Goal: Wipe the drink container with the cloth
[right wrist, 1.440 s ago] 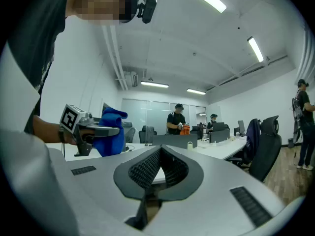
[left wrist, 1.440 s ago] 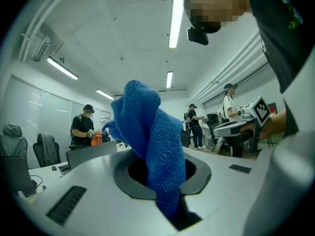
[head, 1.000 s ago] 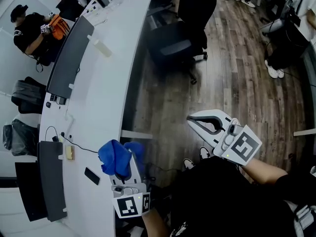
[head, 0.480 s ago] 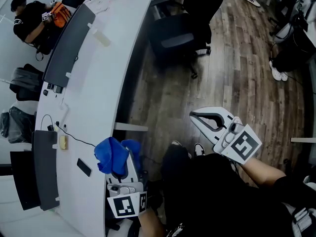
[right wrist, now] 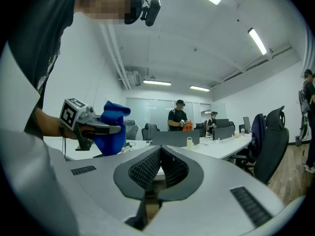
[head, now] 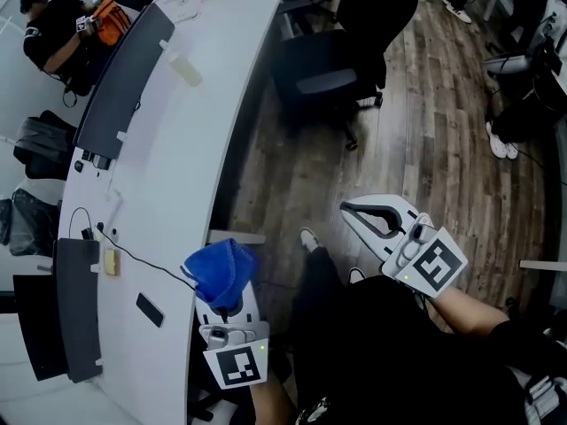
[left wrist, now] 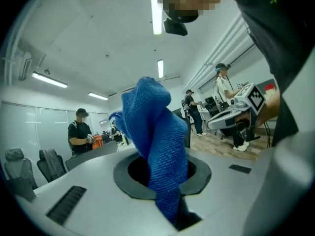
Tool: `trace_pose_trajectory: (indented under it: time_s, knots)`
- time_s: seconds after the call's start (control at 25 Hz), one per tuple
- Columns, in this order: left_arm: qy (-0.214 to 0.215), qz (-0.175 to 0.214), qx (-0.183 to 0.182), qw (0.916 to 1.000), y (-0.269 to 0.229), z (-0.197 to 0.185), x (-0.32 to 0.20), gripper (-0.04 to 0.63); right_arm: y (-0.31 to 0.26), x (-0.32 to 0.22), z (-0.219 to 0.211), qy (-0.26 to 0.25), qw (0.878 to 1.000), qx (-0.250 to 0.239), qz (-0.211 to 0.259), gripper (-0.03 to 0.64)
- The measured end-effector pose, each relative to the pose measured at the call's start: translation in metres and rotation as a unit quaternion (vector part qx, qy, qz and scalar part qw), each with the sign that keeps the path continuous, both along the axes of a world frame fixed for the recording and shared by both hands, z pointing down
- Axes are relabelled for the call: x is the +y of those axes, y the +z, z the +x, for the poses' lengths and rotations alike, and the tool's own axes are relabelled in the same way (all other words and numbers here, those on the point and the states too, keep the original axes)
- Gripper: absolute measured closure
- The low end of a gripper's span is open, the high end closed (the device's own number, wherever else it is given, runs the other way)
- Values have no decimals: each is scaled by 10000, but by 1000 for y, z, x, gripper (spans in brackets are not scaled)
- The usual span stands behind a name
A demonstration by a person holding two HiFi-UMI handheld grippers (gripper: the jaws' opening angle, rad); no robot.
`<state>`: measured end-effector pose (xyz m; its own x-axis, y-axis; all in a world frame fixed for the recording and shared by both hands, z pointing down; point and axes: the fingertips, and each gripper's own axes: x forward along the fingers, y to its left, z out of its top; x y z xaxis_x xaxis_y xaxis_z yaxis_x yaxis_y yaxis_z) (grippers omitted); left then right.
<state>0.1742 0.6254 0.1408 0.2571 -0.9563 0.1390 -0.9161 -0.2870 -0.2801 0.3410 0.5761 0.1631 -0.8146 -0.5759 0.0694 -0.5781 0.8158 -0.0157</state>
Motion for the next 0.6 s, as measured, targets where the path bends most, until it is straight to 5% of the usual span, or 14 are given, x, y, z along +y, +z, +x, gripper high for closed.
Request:
trace_pose_trajectory:
  time_s: [0.6]
  knots:
    - [-100, 33, 500, 9987, 5, -71, -103, 545, -6, -101, -88, -280, 9995, 147, 68, 617]
